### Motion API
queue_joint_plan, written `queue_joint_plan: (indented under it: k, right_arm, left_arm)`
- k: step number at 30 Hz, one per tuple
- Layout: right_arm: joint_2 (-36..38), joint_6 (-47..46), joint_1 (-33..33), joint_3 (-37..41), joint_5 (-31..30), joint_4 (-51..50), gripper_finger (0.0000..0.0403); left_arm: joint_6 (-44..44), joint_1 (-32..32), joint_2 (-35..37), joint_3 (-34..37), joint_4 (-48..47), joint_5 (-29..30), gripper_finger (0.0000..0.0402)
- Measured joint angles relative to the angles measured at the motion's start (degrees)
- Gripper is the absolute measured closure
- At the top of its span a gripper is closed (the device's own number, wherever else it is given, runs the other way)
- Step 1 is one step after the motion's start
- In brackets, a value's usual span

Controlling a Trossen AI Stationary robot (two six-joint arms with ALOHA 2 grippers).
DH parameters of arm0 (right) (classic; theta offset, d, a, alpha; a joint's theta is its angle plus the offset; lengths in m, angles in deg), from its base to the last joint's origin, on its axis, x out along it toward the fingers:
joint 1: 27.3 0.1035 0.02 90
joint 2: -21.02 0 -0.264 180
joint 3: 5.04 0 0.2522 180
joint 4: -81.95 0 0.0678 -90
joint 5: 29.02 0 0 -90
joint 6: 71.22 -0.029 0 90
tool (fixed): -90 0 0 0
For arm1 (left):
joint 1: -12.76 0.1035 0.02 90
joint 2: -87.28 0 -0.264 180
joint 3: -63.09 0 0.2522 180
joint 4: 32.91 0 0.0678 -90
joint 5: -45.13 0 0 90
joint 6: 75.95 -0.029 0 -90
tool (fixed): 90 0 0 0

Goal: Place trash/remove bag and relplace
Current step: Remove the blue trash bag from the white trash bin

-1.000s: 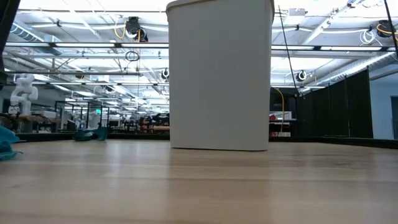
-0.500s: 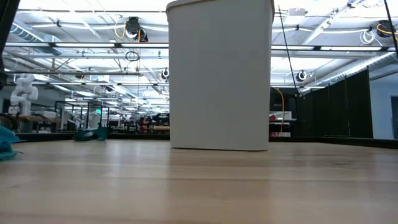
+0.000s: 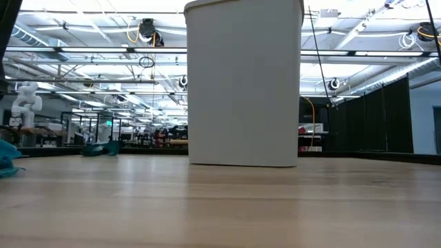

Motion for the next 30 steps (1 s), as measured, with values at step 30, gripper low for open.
queue_joint_plan:
  k: [30]
  right_arm:
    - [0.0, 0.2, 0.2, 0.0, 0.0, 0.0, 0.0403]
  left_arm:
    - [2.1, 5.9, 0.8, 0.0, -3.3, -4.2, 0.0295]
